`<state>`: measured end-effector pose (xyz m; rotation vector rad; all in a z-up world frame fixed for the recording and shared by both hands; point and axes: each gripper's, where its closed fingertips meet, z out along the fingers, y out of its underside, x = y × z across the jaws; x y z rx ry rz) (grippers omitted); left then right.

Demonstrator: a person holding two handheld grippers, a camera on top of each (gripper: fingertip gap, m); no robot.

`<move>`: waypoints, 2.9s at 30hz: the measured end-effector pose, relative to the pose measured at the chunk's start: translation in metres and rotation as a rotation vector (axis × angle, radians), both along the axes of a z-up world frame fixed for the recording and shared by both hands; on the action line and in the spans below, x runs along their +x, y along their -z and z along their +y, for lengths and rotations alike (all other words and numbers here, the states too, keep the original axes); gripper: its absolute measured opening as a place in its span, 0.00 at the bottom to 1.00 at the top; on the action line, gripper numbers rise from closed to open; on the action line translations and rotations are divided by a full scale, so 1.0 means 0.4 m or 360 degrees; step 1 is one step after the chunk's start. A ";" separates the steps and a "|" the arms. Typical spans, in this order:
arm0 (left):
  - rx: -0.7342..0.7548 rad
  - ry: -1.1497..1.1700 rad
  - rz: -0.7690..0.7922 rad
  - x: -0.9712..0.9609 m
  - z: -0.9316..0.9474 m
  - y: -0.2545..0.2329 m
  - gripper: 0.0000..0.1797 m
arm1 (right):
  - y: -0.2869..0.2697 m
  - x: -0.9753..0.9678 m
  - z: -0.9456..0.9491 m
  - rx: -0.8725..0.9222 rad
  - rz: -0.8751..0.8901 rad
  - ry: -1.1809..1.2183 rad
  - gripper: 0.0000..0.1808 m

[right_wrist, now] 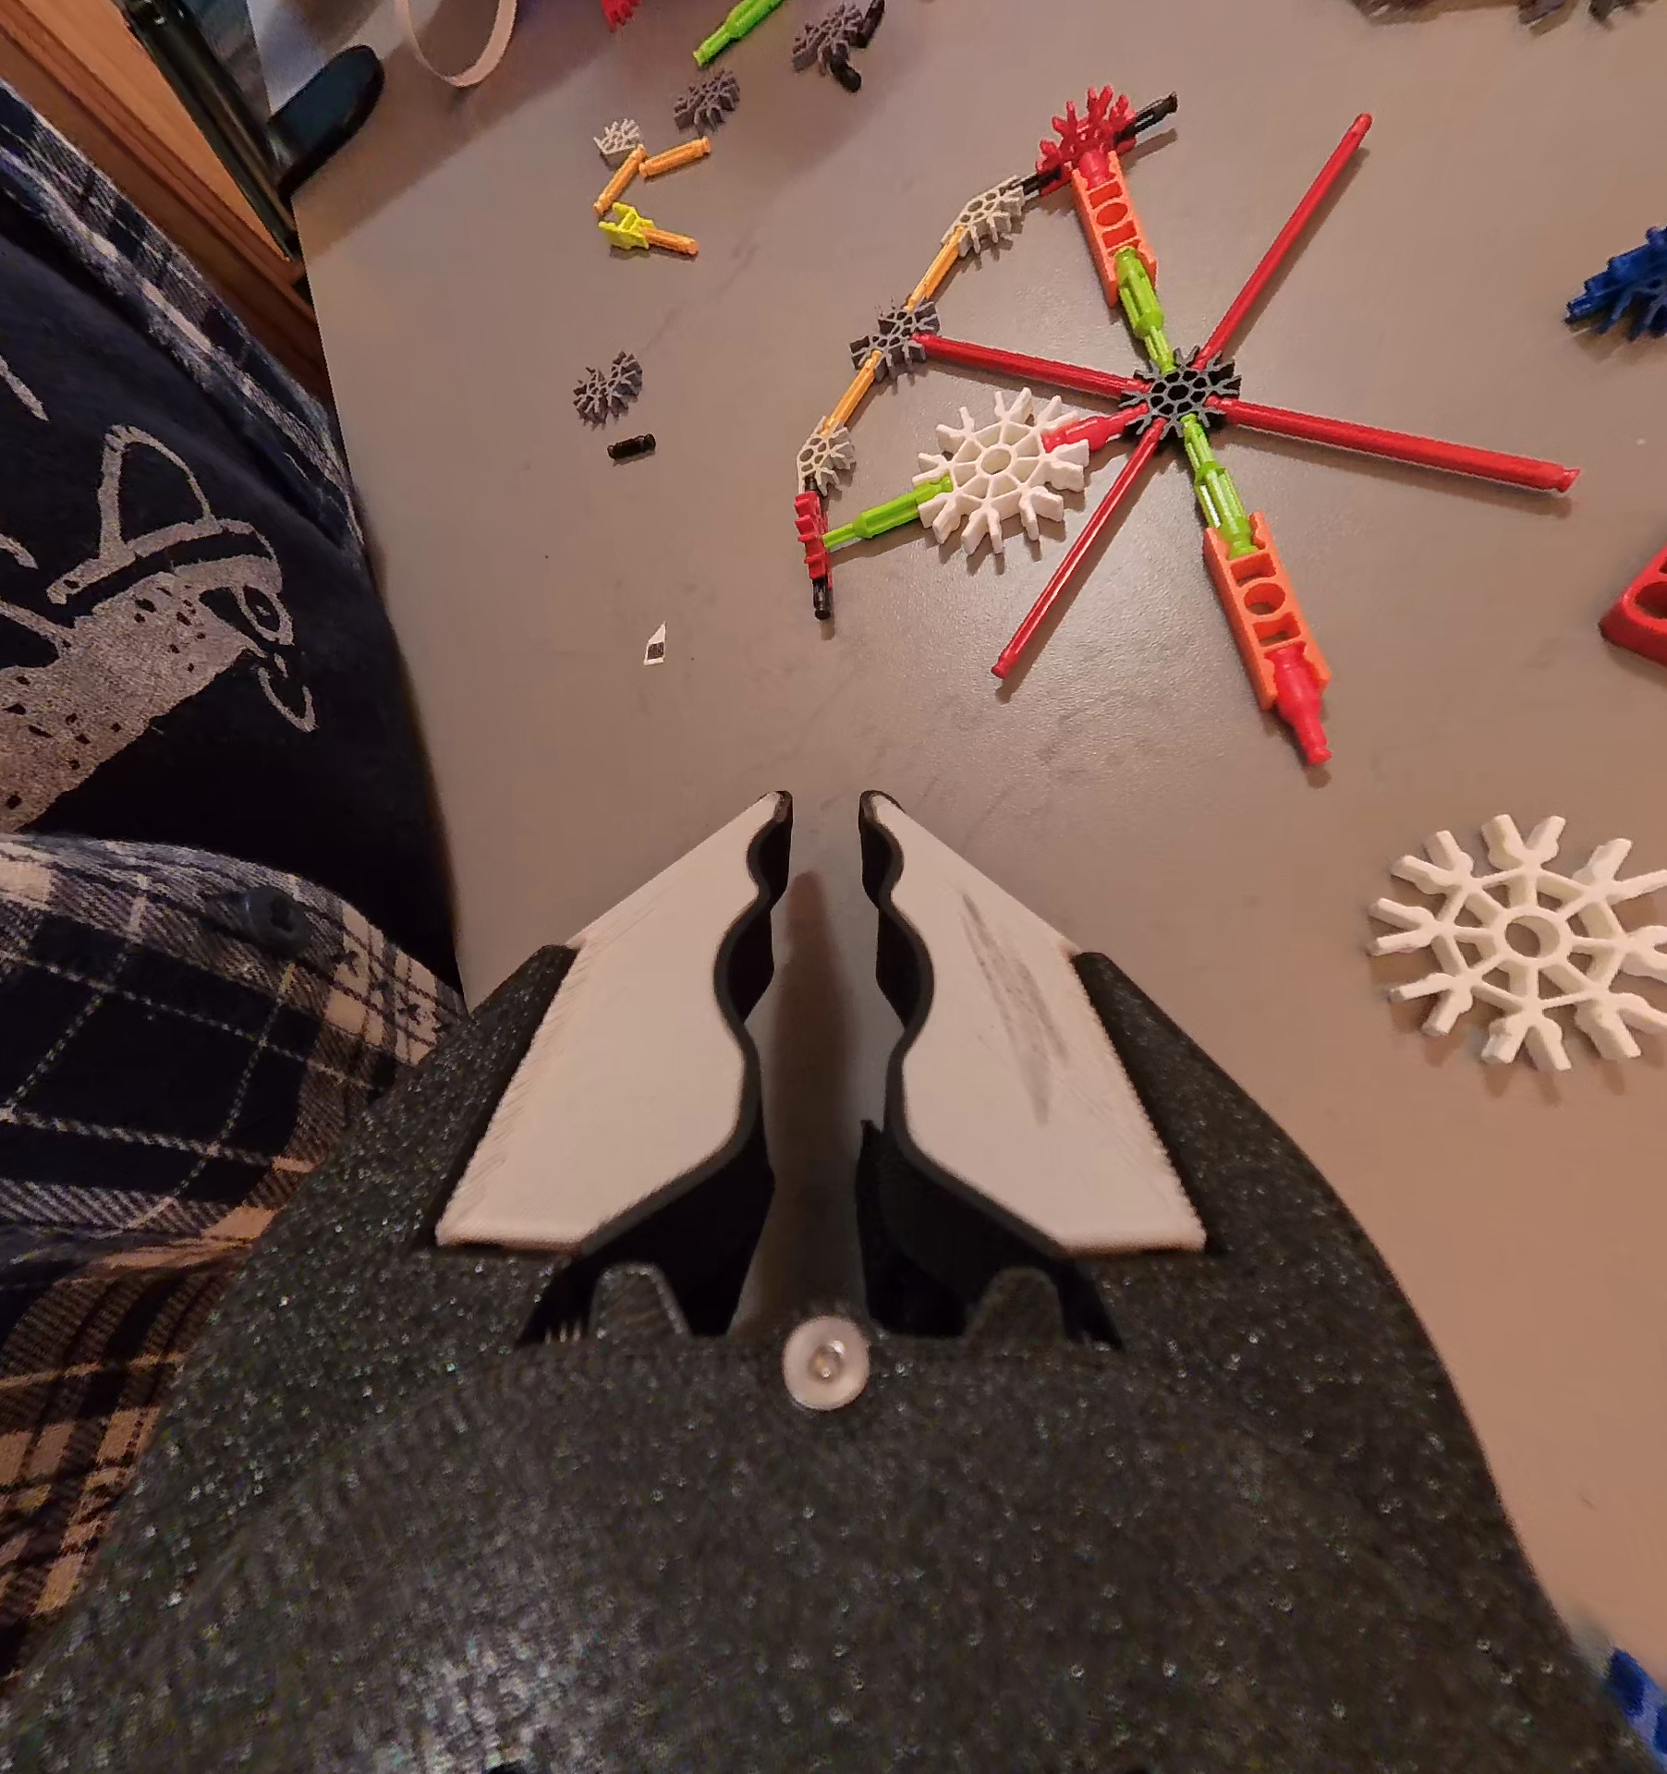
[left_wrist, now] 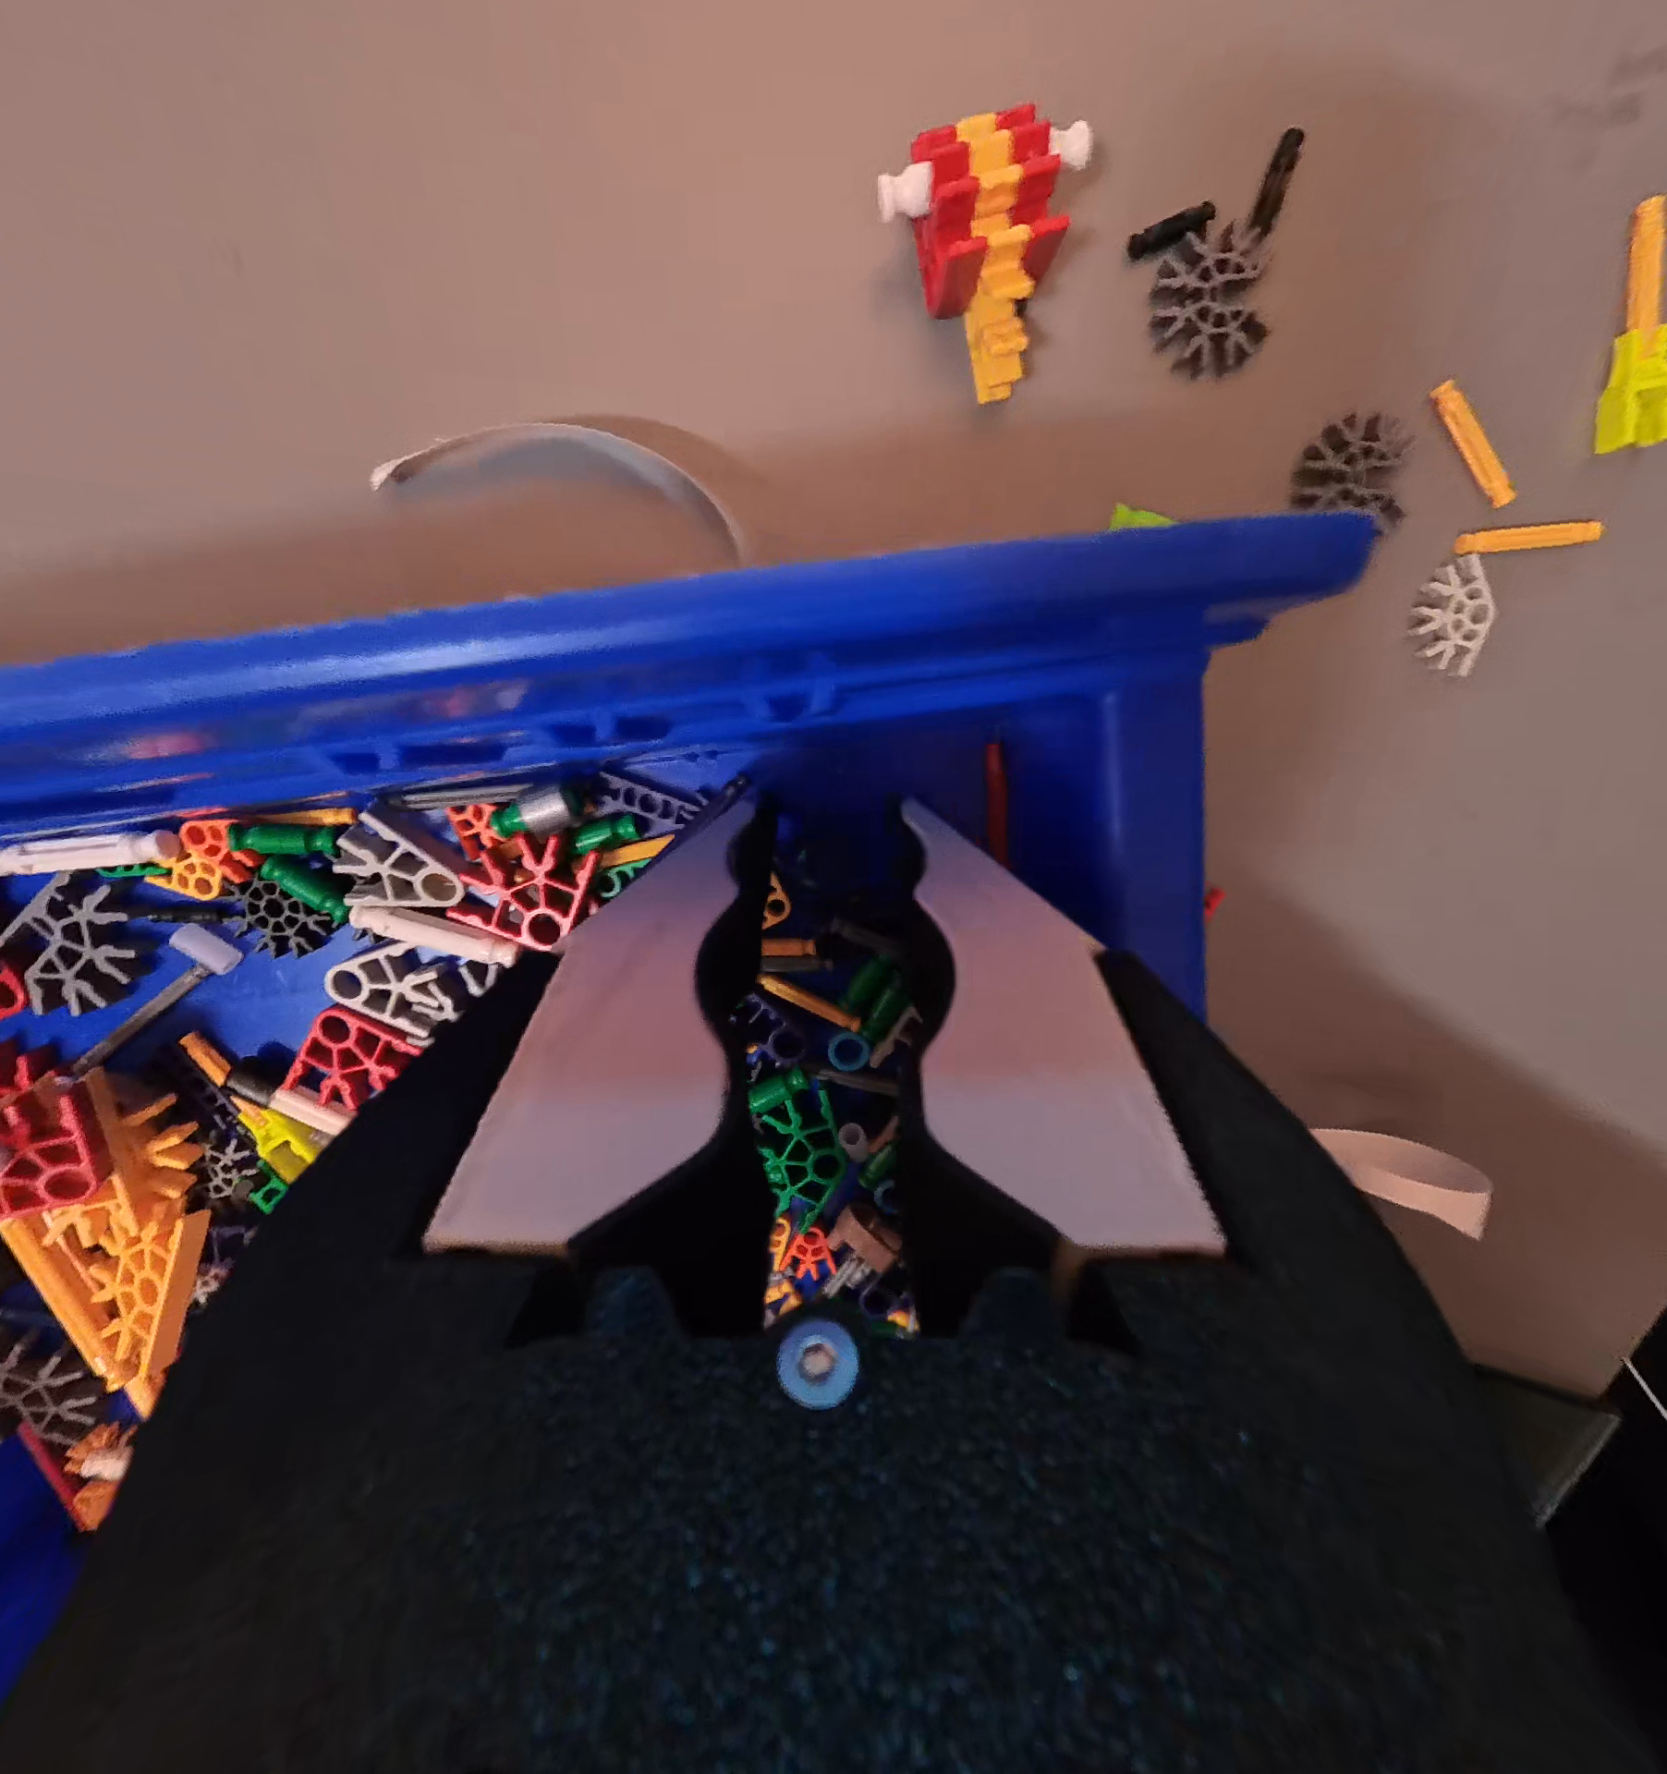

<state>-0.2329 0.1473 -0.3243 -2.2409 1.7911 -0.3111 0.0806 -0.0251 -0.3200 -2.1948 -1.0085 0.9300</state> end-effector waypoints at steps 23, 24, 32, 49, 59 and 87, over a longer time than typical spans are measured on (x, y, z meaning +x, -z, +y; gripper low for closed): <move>0.0240 0.0002 -0.0057 -0.017 0.005 -0.099 0.04 | -0.008 0.003 0.001 0.0019 0.0027 -0.0002 0.07; 0.0267 -0.0001 -0.0074 -0.012 0.004 -0.121 0.04 | -0.009 0.003 0.002 0.0020 0.0030 -0.0001 0.07; 0.0423 0.0182 -0.0254 0.137 -0.090 -0.301 0.04 | -0.021 0.008 0.009 0.0086 0.0047 0.0038 0.09; 0.0033 0.0671 -0.0609 0.741 -0.471 -0.070 0.04 | -0.049 0.034 -0.028 0.0243 0.0001 0.0143 0.10; 0.0042 0.0556 -0.0624 0.794 -0.476 -0.015 0.07 | -0.032 0.054 -0.038 0.0246 -0.0072 0.0152 0.10; 0.0113 0.0101 -0.0772 0.626 -0.387 -0.081 0.13 | 0.020 -0.030 -0.012 0.0384 -0.0363 -0.0024 0.04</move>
